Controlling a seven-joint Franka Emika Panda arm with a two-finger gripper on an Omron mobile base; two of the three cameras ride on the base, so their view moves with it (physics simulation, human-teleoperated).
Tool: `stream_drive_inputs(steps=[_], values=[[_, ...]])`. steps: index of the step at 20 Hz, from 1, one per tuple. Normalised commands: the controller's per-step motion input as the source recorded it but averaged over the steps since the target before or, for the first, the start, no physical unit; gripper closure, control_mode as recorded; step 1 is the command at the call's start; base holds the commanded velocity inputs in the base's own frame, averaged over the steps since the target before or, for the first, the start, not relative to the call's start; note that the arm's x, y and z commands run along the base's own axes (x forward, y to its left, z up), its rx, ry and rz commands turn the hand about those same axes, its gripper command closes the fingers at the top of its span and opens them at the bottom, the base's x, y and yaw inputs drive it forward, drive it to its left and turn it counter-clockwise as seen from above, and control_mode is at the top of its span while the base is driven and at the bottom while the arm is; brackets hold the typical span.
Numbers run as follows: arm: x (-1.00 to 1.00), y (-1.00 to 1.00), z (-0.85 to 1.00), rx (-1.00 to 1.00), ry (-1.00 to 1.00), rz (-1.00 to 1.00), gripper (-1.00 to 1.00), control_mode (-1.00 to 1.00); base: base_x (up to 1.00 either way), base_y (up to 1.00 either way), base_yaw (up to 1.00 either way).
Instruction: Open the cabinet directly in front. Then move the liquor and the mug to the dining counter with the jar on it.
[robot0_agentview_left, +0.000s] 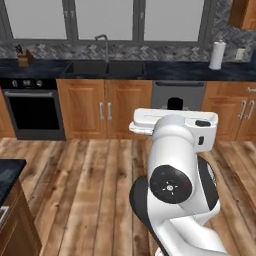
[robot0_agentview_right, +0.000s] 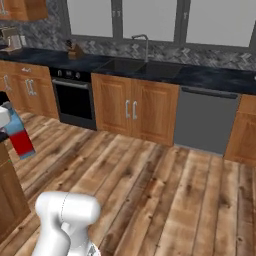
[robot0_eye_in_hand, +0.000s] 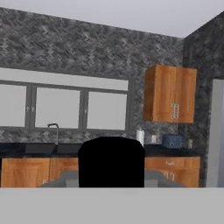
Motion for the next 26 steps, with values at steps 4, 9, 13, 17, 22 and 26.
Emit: stream_drive_inputs(steps=[4, 9, 13, 17, 22, 26], values=[[0.0, 0.0, 0.0, 0.0, 0.0, 0.0, 1.0, 1.0, 1.0, 0.0, 0.0], [0.0, 0.0, 0.0, 0.0, 0.0, 0.0, 1.0, 1.0, 1.0, 0.0, 0.0], [0.0, 0.0, 0.0, 0.0, 0.0, 0.0, 1.0, 1.0, 1.0, 0.0, 0.02], [0.0, 0.0, 0.0, 0.0, 0.0, 0.0, 1.0, 1.0, 1.0, 0.0, 0.17], [0.0, 0.0, 0.0, 0.0, 0.0, 0.0, 1.0, 1.0, 1.0, 0.0, 0.37], [0.0, 0.0, 0.0, 0.0, 0.0, 0.0, 1.0, 1.0, 0.88, 0.0, 0.61]])
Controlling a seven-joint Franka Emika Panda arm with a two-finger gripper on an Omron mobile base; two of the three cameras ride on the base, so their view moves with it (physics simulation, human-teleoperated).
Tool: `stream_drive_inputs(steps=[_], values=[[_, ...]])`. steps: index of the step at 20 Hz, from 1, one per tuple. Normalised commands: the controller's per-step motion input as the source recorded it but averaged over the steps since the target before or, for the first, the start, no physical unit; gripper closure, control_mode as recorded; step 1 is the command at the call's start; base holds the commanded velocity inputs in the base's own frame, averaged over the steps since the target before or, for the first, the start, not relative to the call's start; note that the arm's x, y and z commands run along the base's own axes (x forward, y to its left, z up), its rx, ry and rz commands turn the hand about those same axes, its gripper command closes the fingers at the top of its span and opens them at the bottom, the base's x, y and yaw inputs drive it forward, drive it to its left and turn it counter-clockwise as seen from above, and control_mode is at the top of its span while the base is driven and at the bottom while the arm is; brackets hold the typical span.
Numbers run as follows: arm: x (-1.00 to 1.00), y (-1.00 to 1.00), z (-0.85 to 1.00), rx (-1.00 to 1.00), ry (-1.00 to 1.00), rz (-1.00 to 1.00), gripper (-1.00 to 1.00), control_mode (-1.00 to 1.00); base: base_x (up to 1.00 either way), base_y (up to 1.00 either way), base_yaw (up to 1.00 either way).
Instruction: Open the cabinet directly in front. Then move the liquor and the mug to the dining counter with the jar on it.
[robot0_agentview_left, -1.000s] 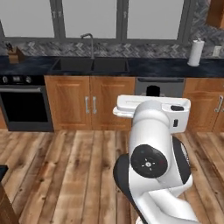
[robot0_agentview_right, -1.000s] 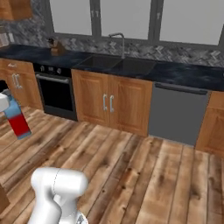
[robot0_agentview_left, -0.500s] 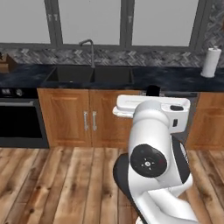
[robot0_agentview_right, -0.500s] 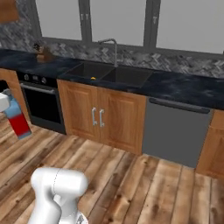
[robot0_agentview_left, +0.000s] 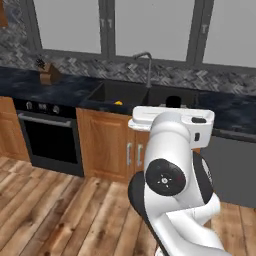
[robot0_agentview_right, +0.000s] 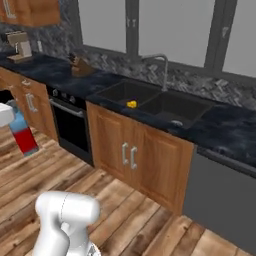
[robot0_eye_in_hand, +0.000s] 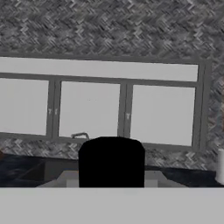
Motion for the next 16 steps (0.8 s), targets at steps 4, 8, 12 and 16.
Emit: stream_drive_inputs(steps=[4, 8, 12, 16], values=[[0.0, 0.0, 0.0, 0.0, 0.0, 0.0, 1.0, 1.0, 0.53, 0.0, 0.66], [0.0, 0.0, 0.0, 0.0, 0.0, 0.0, 1.0, 1.0, 0.26, 0.0, 0.72], [0.0, 0.0, 0.0, 0.0, 0.0, 0.0, 1.0, 1.0, 0.2, 0.0, 0.75], [0.0, 0.0, 0.0, 0.0, 0.0, 0.0, 1.0, 1.0, 0.34, 0.0, 0.74]])
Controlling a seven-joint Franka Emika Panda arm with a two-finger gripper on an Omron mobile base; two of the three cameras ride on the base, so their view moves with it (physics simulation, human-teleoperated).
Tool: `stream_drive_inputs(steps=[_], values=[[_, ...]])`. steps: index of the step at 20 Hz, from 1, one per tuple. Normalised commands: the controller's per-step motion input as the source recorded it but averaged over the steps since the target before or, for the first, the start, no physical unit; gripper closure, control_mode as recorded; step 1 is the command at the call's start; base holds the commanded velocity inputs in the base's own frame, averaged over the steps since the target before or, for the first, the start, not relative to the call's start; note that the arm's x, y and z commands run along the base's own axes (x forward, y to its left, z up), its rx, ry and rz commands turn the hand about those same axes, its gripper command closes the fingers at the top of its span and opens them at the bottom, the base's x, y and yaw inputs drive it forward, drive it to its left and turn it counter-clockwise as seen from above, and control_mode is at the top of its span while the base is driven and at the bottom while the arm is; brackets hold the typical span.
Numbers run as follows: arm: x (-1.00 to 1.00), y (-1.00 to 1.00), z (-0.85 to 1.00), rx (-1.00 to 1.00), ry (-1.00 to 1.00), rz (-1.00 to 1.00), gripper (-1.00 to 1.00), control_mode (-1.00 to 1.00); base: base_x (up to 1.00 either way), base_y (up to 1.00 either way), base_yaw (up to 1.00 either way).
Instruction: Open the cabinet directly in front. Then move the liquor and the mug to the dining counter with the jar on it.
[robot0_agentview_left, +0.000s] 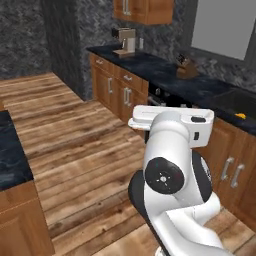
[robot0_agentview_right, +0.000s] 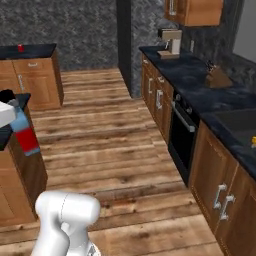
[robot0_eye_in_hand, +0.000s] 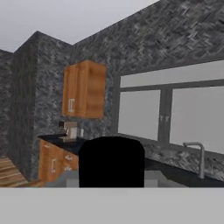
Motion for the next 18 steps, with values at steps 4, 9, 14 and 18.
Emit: stream_drive_inputs(steps=[4, 9, 14, 18], values=[[0.0, 0.0, 0.0, 0.0, 0.0, 0.0, 1.0, 1.0, 0.98, -0.02, 0.38], [0.0, 0.0, 0.0, 0.0, 0.0, 0.0, 1.0, 1.0, 1.0, -0.06, 0.06], [0.0, 0.0, 0.0, 0.0, 0.0, 0.0, 1.0, 1.0, 1.0, -0.38, 0.07], [0.0, 0.0, 0.0, 0.0, 0.0, 0.0, 1.0, 1.0, 1.0, -0.41, 0.07]])
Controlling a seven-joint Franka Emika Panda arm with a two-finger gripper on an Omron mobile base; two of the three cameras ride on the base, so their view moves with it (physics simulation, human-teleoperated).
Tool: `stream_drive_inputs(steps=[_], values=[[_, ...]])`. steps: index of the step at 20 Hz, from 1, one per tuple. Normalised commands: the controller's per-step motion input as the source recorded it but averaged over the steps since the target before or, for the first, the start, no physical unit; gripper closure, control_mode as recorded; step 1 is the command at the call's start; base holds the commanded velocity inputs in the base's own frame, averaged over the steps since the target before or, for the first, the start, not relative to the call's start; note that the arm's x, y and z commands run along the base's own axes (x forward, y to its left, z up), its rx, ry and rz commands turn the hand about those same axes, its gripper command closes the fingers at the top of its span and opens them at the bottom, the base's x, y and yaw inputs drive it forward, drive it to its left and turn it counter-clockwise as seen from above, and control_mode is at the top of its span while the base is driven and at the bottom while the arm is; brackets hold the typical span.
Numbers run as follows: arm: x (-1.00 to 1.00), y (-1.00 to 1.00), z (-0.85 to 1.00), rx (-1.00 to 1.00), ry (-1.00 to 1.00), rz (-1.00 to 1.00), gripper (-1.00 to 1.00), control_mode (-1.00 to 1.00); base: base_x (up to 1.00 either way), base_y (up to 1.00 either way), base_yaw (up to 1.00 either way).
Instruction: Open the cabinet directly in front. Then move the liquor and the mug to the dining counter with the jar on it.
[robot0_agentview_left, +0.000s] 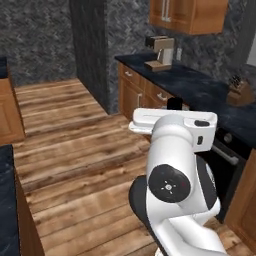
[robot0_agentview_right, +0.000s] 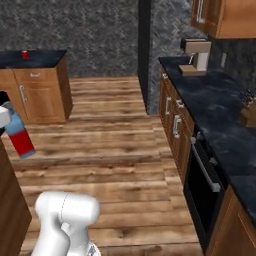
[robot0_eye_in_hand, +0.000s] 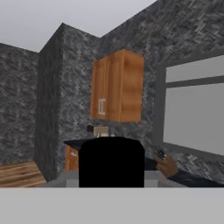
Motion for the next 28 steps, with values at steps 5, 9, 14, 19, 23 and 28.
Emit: stream_drive_inputs(steps=[5, 9, 14, 19, 23, 28], values=[[0.0, 0.0, 0.0, 0.0, 0.0, 0.0, 1.0, 1.0, 1.0, -0.08, 0.08], [0.0, 0.0, 0.0, 0.0, 0.0, 0.0, 1.0, 1.0, 1.0, 0.0, 0.11], [0.0, 0.0, 0.0, 0.0, 0.0, 0.0, 1.0, 1.0, 1.0, 0.0, 0.12], [0.0, 0.0, 0.0, 0.0, 0.0, 0.0, 1.0, 1.0, 1.0, 0.0, 0.11], [0.0, 0.0, 0.0, 0.0, 0.0, 0.0, 1.0, 1.0, 1.0, 0.0, 0.1], [0.0, 0.0, 0.0, 0.0, 0.0, 0.0, 1.0, 1.0, 1.0, 0.0, 0.1]])
